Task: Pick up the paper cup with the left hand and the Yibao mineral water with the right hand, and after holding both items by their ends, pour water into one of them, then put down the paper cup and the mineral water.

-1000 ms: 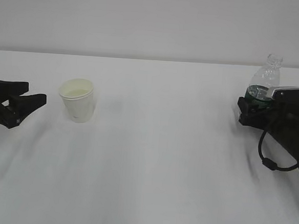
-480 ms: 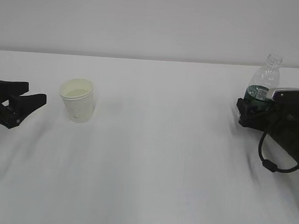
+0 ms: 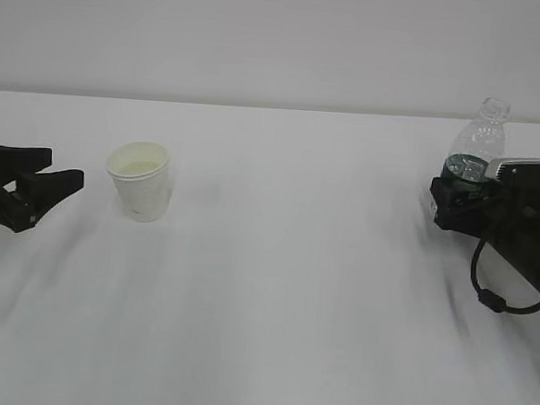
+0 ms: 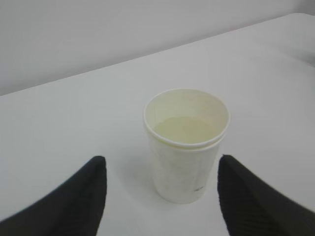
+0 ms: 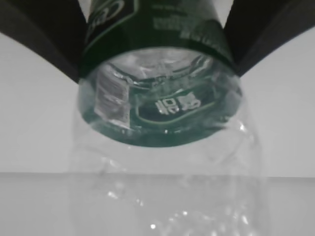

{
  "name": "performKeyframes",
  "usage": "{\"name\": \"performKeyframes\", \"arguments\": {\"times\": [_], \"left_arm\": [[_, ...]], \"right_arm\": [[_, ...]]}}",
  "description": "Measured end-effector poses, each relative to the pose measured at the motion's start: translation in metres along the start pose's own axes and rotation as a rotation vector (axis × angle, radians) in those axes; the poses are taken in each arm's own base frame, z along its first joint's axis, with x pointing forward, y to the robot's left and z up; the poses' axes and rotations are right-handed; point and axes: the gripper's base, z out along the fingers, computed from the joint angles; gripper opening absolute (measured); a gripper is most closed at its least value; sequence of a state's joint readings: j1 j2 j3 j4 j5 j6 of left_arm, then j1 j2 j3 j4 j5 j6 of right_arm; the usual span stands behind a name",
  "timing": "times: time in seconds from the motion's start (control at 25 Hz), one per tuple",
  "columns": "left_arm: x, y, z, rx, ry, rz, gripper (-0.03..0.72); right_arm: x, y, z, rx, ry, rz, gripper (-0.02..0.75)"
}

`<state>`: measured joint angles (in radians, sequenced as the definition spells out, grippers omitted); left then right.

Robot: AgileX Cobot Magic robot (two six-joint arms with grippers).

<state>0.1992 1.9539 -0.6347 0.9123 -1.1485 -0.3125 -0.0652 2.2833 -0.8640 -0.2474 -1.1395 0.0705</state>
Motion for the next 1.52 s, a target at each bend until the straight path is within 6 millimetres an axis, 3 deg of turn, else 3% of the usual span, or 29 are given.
{"name": "performKeyframes", "arguments": {"times": [0.28, 0.52, 0.92, 1.52], "left_arm": [[0.0, 0.0, 0.0, 0.0, 0.0, 0.0, 0.502], [-0.001, 0.0, 0.0, -0.001, -0.003, 0.003, 0.502], [-0.026, -0.002, -0.006, -0.01, -0.06, 0.04, 0.502], [-0.068, -0.007, -0.02, -0.039, -0.171, 0.006, 0.502]], "right_arm": [[-0.001, 0.002, -0.01, -0.001, 0.015, 0.002, 0.605], [-0.015, 0.003, -0.022, 0.018, -0.001, 0.005, 0.605], [-0.042, 0.004, -0.048, 0.067, -0.042, 0.02, 0.599], [-0.08, 0.006, -0.069, 0.075, -0.144, 0.031, 0.594]]}}
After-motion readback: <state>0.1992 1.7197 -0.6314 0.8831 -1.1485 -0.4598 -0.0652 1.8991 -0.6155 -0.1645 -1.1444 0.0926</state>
